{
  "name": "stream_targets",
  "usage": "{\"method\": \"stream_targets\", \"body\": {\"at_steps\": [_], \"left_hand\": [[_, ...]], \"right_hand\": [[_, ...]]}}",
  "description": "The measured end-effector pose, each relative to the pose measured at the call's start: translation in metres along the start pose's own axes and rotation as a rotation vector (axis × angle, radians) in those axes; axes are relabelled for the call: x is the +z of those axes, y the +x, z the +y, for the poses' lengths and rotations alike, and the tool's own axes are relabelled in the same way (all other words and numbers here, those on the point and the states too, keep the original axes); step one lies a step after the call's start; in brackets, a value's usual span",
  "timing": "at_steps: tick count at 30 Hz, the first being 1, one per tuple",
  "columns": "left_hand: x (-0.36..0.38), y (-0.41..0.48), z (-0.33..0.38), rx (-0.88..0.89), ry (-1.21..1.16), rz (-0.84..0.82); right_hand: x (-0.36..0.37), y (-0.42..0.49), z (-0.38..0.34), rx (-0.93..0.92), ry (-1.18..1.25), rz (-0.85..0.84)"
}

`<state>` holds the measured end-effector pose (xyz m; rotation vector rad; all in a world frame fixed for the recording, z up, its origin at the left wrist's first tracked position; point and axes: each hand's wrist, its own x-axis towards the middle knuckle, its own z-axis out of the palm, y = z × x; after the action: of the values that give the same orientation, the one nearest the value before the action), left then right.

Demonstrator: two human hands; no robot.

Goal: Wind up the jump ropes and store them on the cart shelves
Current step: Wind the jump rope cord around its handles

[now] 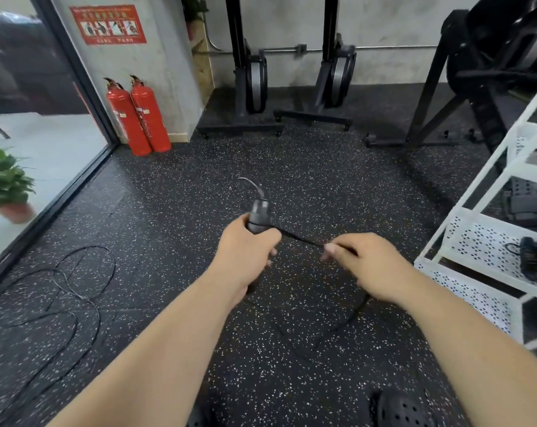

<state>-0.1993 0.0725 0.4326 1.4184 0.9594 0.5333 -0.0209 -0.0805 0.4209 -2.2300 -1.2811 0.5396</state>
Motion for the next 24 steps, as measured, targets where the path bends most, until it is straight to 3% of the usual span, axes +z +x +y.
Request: {"method": "stream_targets", "body": {"at_steps": [3, 7, 13, 18, 24], "left_hand": [[-0.009, 0.005, 0.001, 0.029, -0.007, 0.057], [0.004, -0.005, 0.0, 0.054, 0.015, -0.015], [0.03, -0.017, -0.002, 0.023, -0.055, -0.108], [0.043, -0.024, -0.009, -0.014, -0.102, -0.298], [0.022, 0.001, -0.005, -0.069, -0.115, -0.115]], "right_hand": [[-0.014, 0.001, 0.011, 0.009, 0.023, 0.115], [-0.008, 0.0, 0.005, 0.031, 0.128, 0.278], [0.015, 0.004, -0.01, 0.041, 0.283, 0.384], [0.032, 0.014, -0.011, 0.047, 0.156, 0.166], [0.007, 0.01, 0.003, 0.041, 0.101, -0.039]]}}
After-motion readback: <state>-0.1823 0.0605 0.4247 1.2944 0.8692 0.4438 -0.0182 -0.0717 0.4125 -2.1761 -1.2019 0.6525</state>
